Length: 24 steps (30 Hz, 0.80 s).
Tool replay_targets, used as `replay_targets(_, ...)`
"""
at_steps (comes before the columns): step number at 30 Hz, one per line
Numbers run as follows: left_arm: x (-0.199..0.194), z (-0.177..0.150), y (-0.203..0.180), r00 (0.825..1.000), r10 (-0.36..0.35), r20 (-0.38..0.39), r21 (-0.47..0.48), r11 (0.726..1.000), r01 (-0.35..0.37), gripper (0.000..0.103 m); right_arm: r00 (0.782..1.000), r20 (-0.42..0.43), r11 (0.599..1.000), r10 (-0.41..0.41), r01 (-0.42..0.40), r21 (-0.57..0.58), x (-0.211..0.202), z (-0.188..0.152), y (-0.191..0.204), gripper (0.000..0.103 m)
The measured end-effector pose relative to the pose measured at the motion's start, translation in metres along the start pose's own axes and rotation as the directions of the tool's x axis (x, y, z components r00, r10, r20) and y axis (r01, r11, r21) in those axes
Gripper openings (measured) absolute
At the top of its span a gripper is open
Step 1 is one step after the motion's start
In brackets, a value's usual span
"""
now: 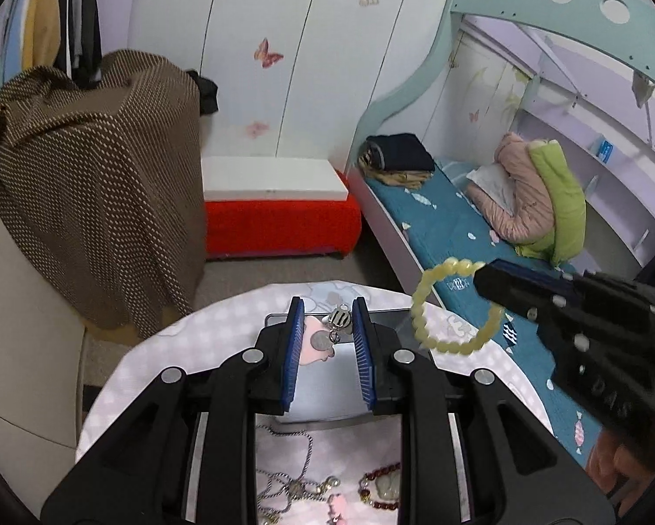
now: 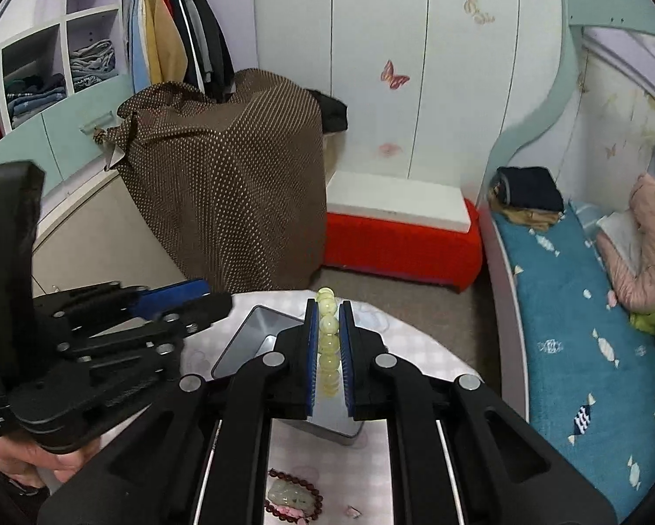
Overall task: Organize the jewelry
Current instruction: 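Carry both items over the grey metal box and open both tools to drop them, then pull both tools back from the box toward the remaining jewelry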
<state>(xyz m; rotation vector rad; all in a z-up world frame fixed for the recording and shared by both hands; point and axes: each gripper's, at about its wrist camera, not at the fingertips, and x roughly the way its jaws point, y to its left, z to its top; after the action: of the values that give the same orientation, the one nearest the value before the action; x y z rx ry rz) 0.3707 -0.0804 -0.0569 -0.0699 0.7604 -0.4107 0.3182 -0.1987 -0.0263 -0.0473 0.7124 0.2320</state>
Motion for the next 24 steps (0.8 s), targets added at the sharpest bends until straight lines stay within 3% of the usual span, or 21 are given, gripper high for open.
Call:
replay_targets(9,0.038,0.003,0.005,0.998,-0.003,-0.062,-0.031,1.0,0.001,0.025,0.996,-0.083,0.998,0.03,-0.026,0.051,0.033,-0.007,-0.01,0.009)
replay_targets(11,0.039,0.003,0.008,0.998,0.006,-0.063,-0.035,0.999,-0.008,0.037,0.996,-0.087,0.997,0.034,-0.029,0.066,0.035,-0.008,-0.013,0.01)
replay_targets(13,0.036,0.003,0.011,0.999,0.025,-0.048,-0.036,0.999,-0.027,0.063,0.995,-0.09,0.996,0.039,-0.032,0.082,0.035,-0.008,-0.017,0.011)
replay_targets(15,0.03,0.003,0.013,0.999,0.046,-0.025,-0.041,0.998,-0.047,0.079,0.995,-0.087,0.995,0.042,-0.033,0.094,0.033,-0.009,-0.02,0.018)
replay_targets(17,0.023,0.002,0.017,0.997,0.077,-0.008,-0.054,0.996,-0.077,0.089,0.996,-0.078,0.994,0.04,-0.032,0.103,0.03,-0.009,-0.022,0.034)
replay_targets(18,0.019,0.001,0.019,0.996,0.092,0.002,-0.062,0.994,-0.091,0.093,0.997,-0.071,0.993,0.04,-0.032,0.11,0.028,-0.01,-0.023,0.058)
replay_targets(19,0.014,0.0,0.021,0.994,0.106,0.01,-0.067,0.992,-0.105,0.094,0.998,-0.06,0.993,0.037,-0.03,0.115,0.026,-0.01,-0.024,0.073)
replay_targets(20,0.01,-0.001,0.022,0.992,0.123,0.016,-0.071,0.99,-0.122,0.095,0.999,-0.042,0.992,0.027,-0.022,0.121,0.022,-0.01,-0.025,0.094)
replay_targets(24,-0.015,-0.009,0.027,0.98,0.193,0.053,-0.071,0.979,-0.189,0.097,1.0,0.005,0.987,0.005,-0.006,0.158,0.009,-0.015,-0.03,0.096)
